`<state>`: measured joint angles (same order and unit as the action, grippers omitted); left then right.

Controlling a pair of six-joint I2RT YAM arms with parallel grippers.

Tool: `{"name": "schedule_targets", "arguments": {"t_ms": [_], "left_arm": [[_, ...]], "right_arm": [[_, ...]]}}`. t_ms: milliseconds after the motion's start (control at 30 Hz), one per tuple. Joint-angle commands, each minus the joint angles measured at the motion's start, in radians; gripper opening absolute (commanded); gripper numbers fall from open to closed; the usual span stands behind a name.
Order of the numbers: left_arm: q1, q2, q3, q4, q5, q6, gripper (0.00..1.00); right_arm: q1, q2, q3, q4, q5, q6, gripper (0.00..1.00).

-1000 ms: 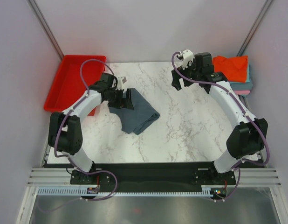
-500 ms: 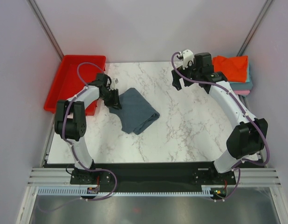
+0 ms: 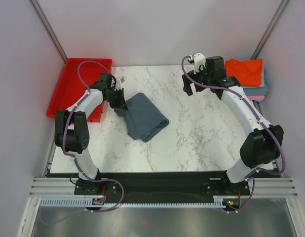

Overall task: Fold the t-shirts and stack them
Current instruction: Flatten the tshirt out

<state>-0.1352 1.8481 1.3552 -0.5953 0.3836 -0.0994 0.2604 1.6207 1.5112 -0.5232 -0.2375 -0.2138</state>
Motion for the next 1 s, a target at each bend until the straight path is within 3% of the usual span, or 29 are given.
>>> {"name": "schedule_targets", "arguments": {"t_ms": [0, 333, 500, 533, 567, 600, 800, 967], "left_arm": [[-0.024, -0.168, 0.096, 0.035, 0.086, 0.006, 0.02], [-0.135, -0.213, 0.488, 0.015, 0.28, 0.021, 0.02], [-0.159, -0.167, 0.693, 0.025, 0.204, -0.003, 0.02], [-0.158, -0.168, 0.655, 0.016, 0.189, 0.009, 0.17], [-0.159, -0.171, 0.616, 0.012, 0.163, 0.023, 0.62], [-0.156, -0.176, 0.575, 0.009, 0.128, 0.032, 0.7], [-0.142, -0.219, 0.207, 0.009, -0.058, -0.019, 0.75], [-0.119, -0.201, -0.001, 0.02, -0.061, -0.056, 0.78]], "right_arm": [[0.003, -0.022, 0.006, 0.031, 0.013, -0.012, 0.97], [0.005, -0.022, 0.043, 0.035, 0.032, -0.018, 0.97], [0.003, -0.03, 0.05, 0.032, 0.03, -0.024, 0.98], [0.003, -0.036, 0.047, 0.031, 0.032, -0.022, 0.98], [0.003, -0.038, 0.043, 0.031, 0.032, -0.027, 0.98], [0.003, -0.044, 0.04, 0.031, 0.033, -0.027, 0.98], [0.0, -0.071, -0.006, 0.031, 0.047, -0.035, 0.98], [-0.001, -0.074, -0.037, 0.034, 0.044, -0.038, 0.98]]}}
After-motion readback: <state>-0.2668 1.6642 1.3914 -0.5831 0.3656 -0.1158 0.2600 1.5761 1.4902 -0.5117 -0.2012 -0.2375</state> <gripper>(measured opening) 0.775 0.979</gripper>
